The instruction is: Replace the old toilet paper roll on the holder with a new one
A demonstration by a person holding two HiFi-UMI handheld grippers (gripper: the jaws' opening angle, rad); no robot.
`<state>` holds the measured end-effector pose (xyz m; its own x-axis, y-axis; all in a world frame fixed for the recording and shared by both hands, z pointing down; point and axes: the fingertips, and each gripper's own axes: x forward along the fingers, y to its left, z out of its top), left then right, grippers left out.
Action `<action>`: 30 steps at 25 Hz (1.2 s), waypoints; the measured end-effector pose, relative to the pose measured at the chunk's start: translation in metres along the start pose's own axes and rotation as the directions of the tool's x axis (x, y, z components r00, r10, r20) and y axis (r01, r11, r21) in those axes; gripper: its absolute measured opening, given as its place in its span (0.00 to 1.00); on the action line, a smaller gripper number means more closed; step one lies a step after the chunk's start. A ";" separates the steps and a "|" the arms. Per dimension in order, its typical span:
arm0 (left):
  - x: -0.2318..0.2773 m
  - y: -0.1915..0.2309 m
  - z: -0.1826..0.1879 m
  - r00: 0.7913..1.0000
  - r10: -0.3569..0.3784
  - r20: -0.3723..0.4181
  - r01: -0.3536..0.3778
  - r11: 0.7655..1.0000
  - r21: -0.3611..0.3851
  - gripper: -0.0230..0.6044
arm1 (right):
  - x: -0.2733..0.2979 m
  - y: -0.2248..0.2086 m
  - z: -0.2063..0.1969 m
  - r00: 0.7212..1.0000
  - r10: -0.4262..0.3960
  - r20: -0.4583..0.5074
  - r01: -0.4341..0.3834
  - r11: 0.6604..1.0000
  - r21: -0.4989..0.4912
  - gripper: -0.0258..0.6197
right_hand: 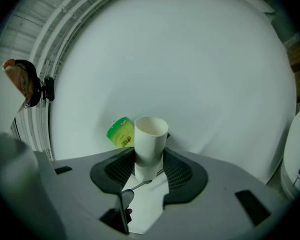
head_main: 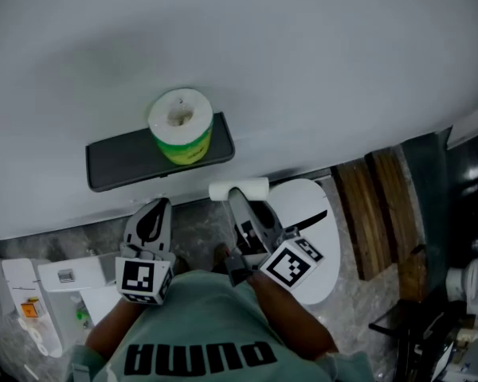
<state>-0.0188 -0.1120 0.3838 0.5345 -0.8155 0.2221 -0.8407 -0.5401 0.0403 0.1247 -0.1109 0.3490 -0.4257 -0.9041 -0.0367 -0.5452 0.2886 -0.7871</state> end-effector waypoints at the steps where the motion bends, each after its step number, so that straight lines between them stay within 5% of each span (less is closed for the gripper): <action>1: -0.004 0.003 0.001 1.000 0.003 0.006 -0.003 1.000 -0.003 0.04 | 0.000 0.006 -0.002 1.000 0.005 -0.003 -0.005 1.000 -0.018 0.32; 15: -0.052 0.053 0.000 0.993 0.115 0.028 -0.113 0.991 -0.066 0.04 | 0.030 0.080 -0.032 0.991 0.093 -0.099 -0.112 0.973 -0.204 0.32; 30: -0.080 0.092 0.010 0.967 0.253 0.034 -0.248 0.964 -0.099 0.04 | 0.095 0.133 -0.046 0.959 0.137 -0.248 -0.231 0.883 -0.408 0.32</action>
<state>-0.1385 -0.0984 0.3603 0.3073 -0.9321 0.1919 -0.9514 -0.2973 0.0800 -0.0217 -0.1434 0.2693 -0.6619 -0.7496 0.0101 -0.6777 0.5925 -0.4356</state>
